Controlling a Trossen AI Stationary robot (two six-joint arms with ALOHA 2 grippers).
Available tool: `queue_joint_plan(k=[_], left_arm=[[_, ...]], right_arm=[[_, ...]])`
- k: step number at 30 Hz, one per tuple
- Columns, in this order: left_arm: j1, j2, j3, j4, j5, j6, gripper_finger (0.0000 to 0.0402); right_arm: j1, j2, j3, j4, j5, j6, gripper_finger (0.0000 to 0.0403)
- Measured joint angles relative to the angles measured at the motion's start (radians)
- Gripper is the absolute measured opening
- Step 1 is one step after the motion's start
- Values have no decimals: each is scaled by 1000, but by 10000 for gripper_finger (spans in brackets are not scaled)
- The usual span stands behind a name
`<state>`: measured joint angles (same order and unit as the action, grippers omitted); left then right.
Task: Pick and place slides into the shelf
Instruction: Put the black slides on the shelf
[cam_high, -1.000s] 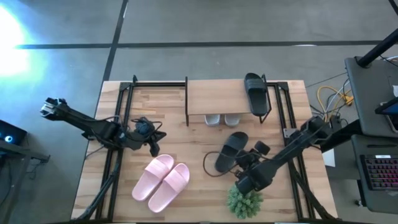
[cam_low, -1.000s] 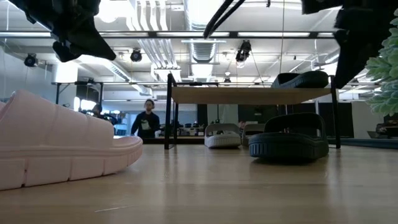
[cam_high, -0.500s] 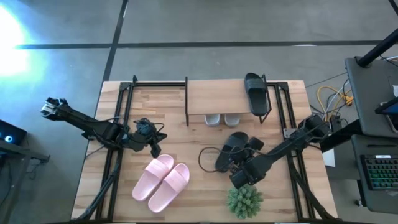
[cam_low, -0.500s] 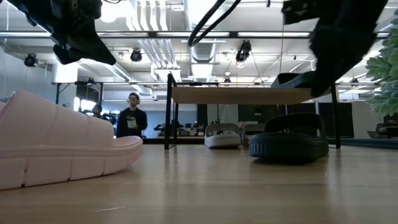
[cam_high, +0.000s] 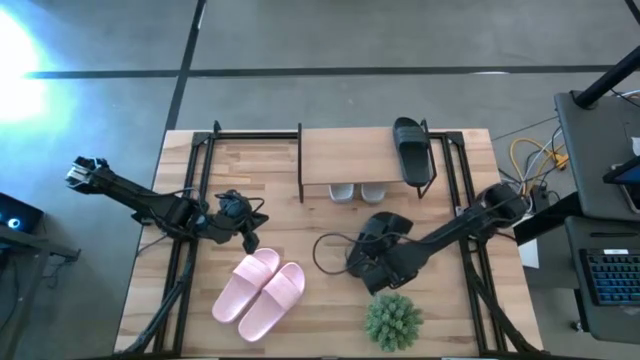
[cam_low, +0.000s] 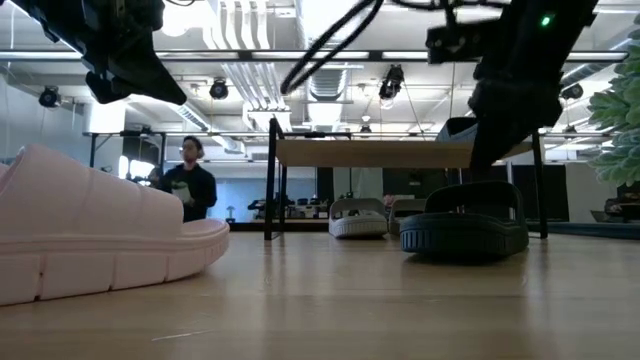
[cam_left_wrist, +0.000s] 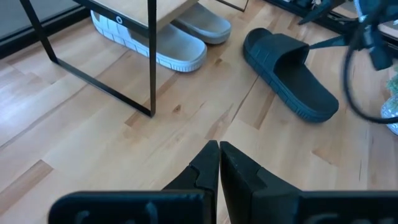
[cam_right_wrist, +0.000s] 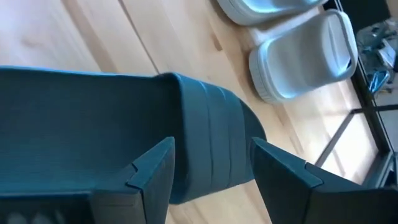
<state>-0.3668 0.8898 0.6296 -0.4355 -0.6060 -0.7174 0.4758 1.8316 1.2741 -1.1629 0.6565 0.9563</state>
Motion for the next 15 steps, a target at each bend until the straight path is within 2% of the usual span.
queue_joint_plan(k=[15], left_arm=[[0,-1,0,0,0,0,0]], right_arm=[[-66,96,-36,19,-1,-23,199]])
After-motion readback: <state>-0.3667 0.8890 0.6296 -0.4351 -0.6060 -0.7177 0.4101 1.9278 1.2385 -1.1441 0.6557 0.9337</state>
